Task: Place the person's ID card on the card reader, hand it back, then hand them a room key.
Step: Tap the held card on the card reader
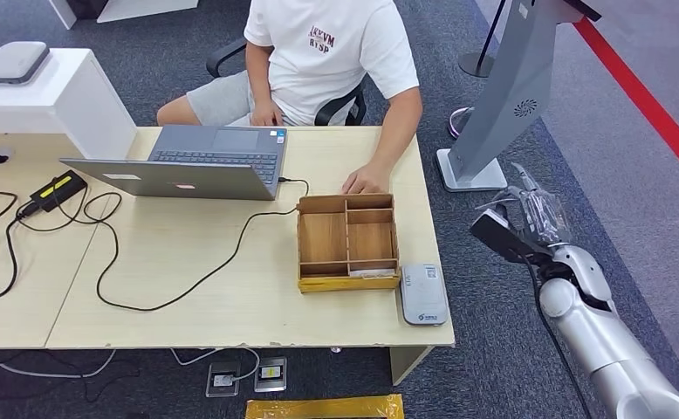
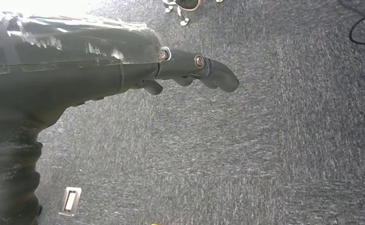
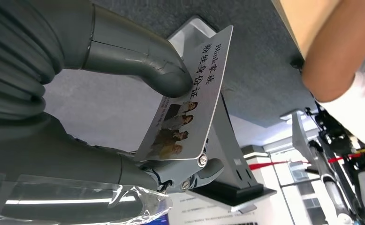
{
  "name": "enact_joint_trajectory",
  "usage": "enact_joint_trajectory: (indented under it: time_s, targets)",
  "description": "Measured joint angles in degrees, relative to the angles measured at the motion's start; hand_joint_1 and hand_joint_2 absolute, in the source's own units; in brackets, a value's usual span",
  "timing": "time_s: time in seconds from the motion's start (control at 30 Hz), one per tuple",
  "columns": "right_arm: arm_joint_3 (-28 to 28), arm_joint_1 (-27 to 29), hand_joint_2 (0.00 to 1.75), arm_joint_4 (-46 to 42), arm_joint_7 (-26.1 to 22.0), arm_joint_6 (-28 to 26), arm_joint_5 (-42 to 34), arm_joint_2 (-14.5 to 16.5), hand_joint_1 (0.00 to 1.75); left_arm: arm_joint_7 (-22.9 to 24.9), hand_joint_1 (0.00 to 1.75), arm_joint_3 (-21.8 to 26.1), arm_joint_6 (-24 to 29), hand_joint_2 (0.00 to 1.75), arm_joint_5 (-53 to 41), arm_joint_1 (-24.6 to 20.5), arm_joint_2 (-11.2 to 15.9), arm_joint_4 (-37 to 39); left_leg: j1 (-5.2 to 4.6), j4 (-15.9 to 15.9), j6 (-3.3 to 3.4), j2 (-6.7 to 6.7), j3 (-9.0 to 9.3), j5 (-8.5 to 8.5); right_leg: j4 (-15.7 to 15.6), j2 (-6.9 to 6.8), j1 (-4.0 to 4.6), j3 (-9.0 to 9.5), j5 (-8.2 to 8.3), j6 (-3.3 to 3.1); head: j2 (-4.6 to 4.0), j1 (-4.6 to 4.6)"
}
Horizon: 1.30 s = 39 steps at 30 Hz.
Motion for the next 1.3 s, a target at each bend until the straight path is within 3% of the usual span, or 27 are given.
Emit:
enact_joint_trajectory:
  time_s: [0.6, 1.3]
  targets:
    - [0.21, 10.25, 1.75, -4.28, 1.32, 1.71, 0.05, 2.04, 1.75, 0.0, 0.0, 0.0, 0.13, 1.75, 0.59, -0.02, 0.04, 0.0, 0.0, -0.01, 0.0, 0.0, -0.01, 0.0, 0.0, 0.0, 0.0, 0.0, 0.0, 0.0, 0.0, 0.0]
    - [1.67, 13.36, 1.75, -12.5, 3.64, 4.85, -0.01, 4.27, 1.75, 0.17, 0.0, 0.0, 0.34, 1.75, 1.19, -0.02, 0.04, 0.0, 0.0, -0.01, 0.0, 0.03, 0.01, 0.0, 0.0, 0.02, 0.0, 0.0, 0.0, 0.0, 0.0, 0.01]
